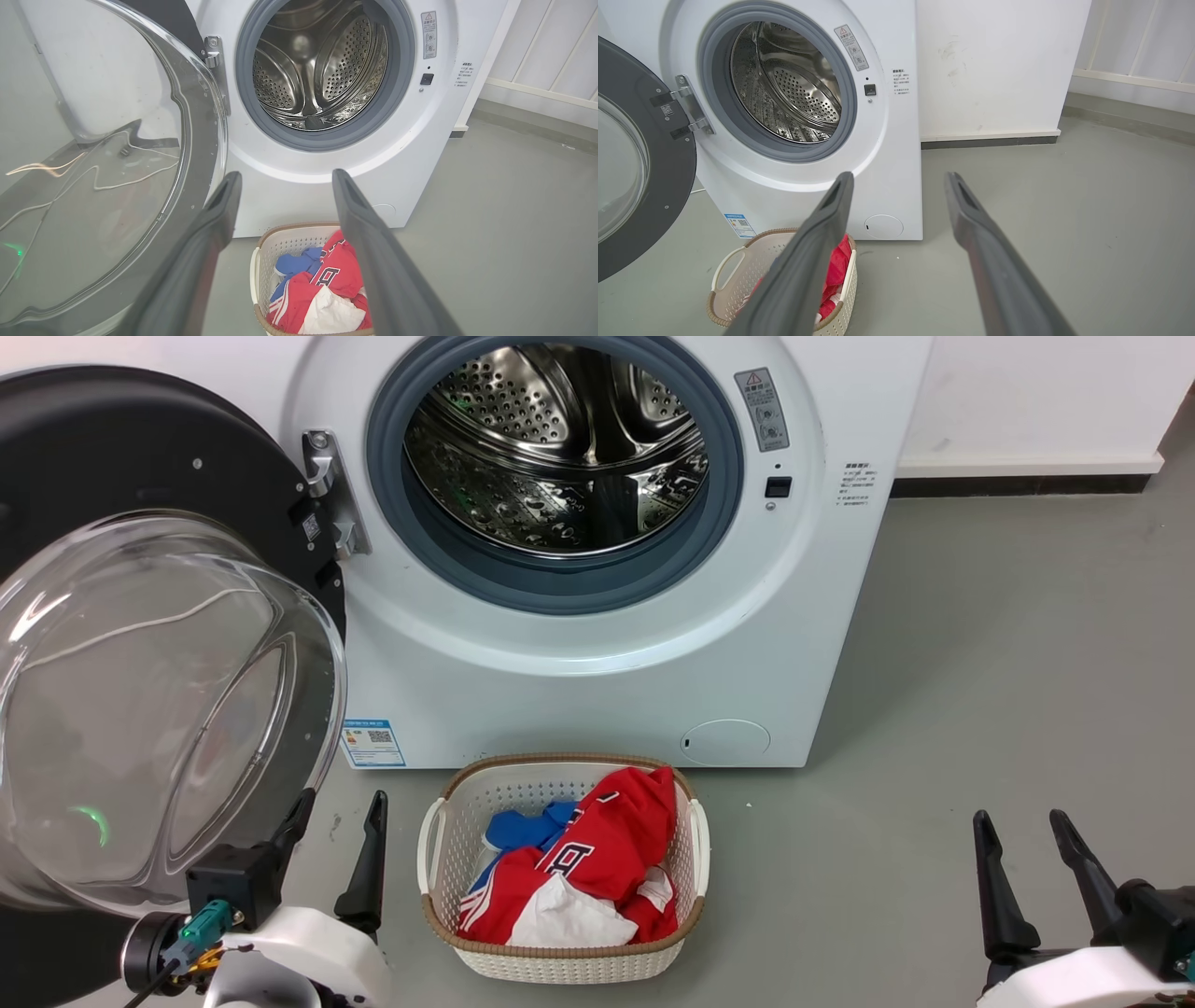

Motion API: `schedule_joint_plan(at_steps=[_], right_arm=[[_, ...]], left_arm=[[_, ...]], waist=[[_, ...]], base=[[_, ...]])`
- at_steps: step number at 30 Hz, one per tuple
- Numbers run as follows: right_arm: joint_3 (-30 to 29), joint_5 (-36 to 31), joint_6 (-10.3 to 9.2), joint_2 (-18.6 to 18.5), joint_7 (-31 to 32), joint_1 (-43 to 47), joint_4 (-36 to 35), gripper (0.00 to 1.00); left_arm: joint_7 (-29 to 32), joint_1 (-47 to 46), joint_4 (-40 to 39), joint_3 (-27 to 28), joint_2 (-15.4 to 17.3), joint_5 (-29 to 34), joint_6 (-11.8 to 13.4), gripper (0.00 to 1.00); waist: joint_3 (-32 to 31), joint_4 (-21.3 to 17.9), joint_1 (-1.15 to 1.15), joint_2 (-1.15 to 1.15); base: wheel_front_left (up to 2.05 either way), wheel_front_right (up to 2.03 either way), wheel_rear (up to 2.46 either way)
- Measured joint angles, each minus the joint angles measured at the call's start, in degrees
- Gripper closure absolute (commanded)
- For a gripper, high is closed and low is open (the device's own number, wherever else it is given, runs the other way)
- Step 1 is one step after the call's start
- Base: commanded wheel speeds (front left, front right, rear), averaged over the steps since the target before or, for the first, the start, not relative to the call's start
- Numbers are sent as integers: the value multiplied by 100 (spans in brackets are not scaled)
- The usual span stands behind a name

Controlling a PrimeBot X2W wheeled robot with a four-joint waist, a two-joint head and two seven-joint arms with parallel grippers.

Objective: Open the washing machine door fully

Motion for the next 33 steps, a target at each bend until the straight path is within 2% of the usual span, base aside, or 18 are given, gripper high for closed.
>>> schedule_joint_plan(at_steps=[2,3,7,17,18,33], right_arm=[[0,-1,0,-1,14,1,-7,0],[0,1,0,1,13,6,3,100],[22,152,0,7,16,90,169,100],[47,1334,0,-8,116,-51,391,100],[56,1659,-1,-14,124,-103,450,100],[79,3110,-1,-55,253,-341,736,100]], left_arm=[[0,0,-9,-15,3,2,21,0],[0,5,0,-21,-4,0,25,100],[38,145,126,-48,-148,-137,-11,100],[234,143,218,290,-390,-981,-209,100],[288,137,252,379,-454,-1220,-263,100],[539,83,392,812,-775,-2276,-521,100]], waist=[[4,12,0,0],[4,17,0,0],[6,19,0,0],[21,21,0,0],[25,21,0,0],[46,26,0,0]], base=[[0,0,0],[0,0,0],[0,0,0],[0,0,0],[0,0,0],[0,0,0]])
